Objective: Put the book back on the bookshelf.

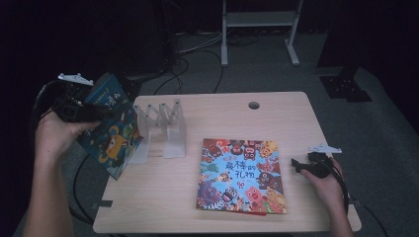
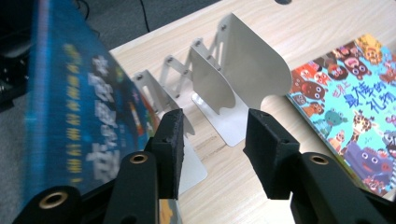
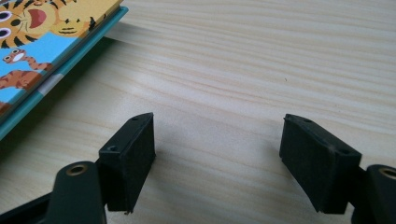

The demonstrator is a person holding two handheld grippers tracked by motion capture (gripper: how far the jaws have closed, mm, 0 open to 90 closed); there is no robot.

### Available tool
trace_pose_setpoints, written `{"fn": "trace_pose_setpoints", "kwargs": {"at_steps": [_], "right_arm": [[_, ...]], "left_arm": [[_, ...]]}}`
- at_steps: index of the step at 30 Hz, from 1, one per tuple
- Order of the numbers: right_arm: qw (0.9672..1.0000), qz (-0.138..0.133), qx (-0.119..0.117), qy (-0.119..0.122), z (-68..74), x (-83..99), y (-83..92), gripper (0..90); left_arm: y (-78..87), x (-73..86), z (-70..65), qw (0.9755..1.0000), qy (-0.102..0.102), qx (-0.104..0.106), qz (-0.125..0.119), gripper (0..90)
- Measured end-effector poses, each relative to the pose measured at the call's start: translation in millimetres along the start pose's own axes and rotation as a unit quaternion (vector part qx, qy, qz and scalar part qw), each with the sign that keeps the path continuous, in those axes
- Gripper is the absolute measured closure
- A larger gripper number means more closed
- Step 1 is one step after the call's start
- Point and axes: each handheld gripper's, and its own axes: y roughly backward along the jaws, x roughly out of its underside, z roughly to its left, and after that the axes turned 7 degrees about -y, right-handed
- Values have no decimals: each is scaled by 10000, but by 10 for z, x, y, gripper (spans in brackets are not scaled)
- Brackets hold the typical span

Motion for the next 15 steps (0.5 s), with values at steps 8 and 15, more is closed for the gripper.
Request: {"fn": "trace_pose_setpoints", "kwargs": {"at_steps": [8, 15], "right_arm": [[10000, -7, 5, -6, -1, 0, 0, 261], [10000, -7, 3, -2, -1, 0, 0, 261]], "left_arm": [[-257, 168, -294, 9995, -201, 246, -86, 438], [-530, 273, -576, 9985, -205, 493, -72, 377]]}}
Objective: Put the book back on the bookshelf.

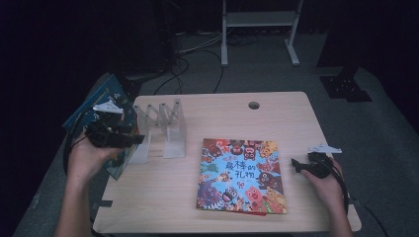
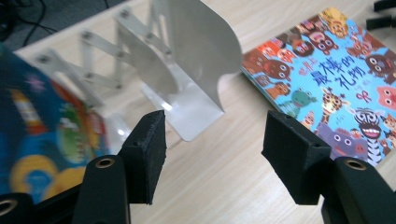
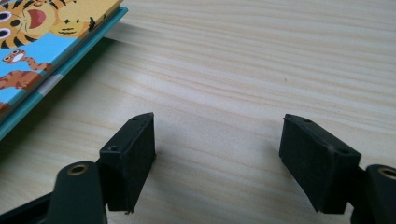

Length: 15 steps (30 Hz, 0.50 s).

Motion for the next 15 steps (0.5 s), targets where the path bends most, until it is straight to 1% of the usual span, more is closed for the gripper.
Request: {"fn": "trace_pose_setpoints", "kwargs": {"at_steps": [3, 7, 12, 15], "right_arm": [[10000, -1, -1, 0, 0, 0, 0, 261], [10000, -1, 0, 0, 0, 0, 0, 261], [10000, 2, 0, 2, 0, 0, 0, 261], [10000, 1, 1, 1, 0, 0, 0, 260]], "left_arm": [[-166, 44, -122, 9999, -61, 91, 19, 358], [-390, 96, -267, 9998, -145, 154, 4, 332], [-631, 139, -397, 9995, -208, 254, 24, 297], [-748, 155, -476, 9990, -282, 347, -46, 282]]}}
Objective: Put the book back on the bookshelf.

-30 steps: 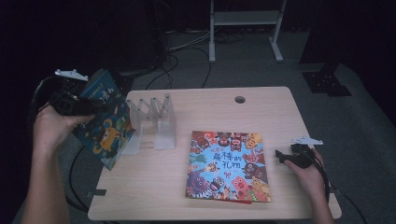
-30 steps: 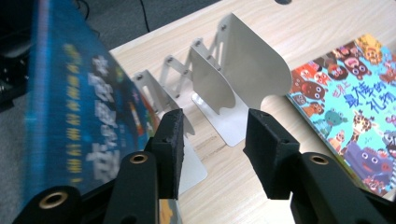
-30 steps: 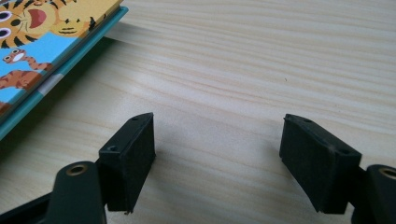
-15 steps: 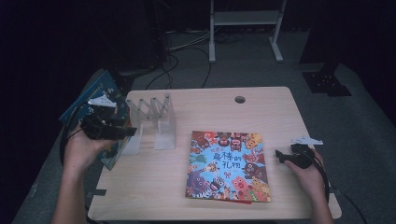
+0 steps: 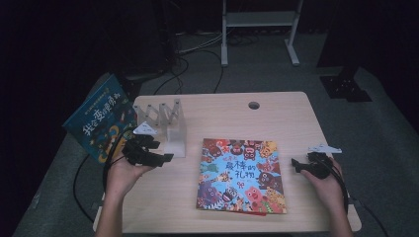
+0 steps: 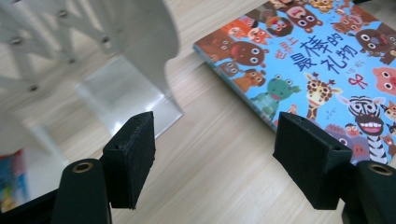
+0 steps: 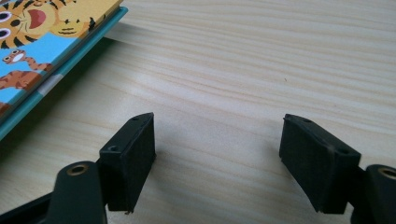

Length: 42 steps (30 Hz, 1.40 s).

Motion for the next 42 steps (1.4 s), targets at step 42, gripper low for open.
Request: {"fn": "trace_pose_setpoints", "kwargs": {"at_steps": [42], "right_arm": [[9950, -35, -880, 469, 502, -207, 220, 285]], "left_arm": [[-1000, 427, -432, 9932, -502, 945, 454, 174]]}}
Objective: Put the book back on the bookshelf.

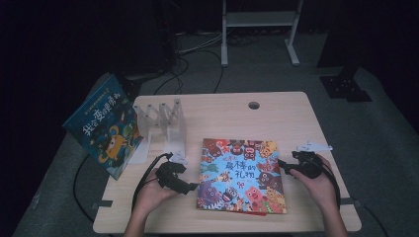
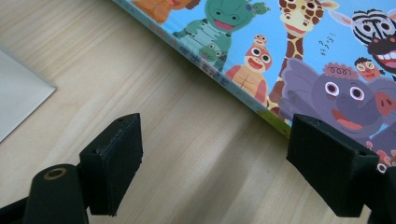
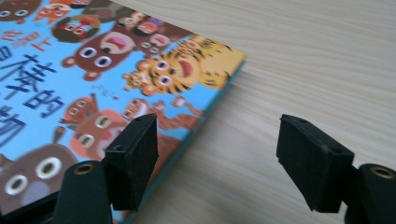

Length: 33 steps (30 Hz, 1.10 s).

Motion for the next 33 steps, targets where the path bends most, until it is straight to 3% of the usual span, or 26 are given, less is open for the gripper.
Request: {"fn": "trace_pose_setpoints", "kwargs": {"at_steps": [7, 14, 20, 23, 33], "right_arm": [[9998, -22, -186, -12, 83, -120, -158, 283], [9993, 294, -214, -69, 73, -250, -395, 243], [9971, 440, -550, -295, 57, -315, -515, 234], [9971, 504, -536, -191, 75, -354, -537, 233], [9940, 598, -874, 265, 196, -501, -711, 244]], "left_arm": [[-11, 7, 1, 10000, 21, 46, -30, 171], [25, 14, 14, 9999, 26, 72, -80, 159], [69, 29, 40, 9999, 44, 37, -103, 158], [106, 39, 53, 9999, 63, -1, -126, 158], [122, 11, 55, 9998, 71, -45, -192, 153]]}}
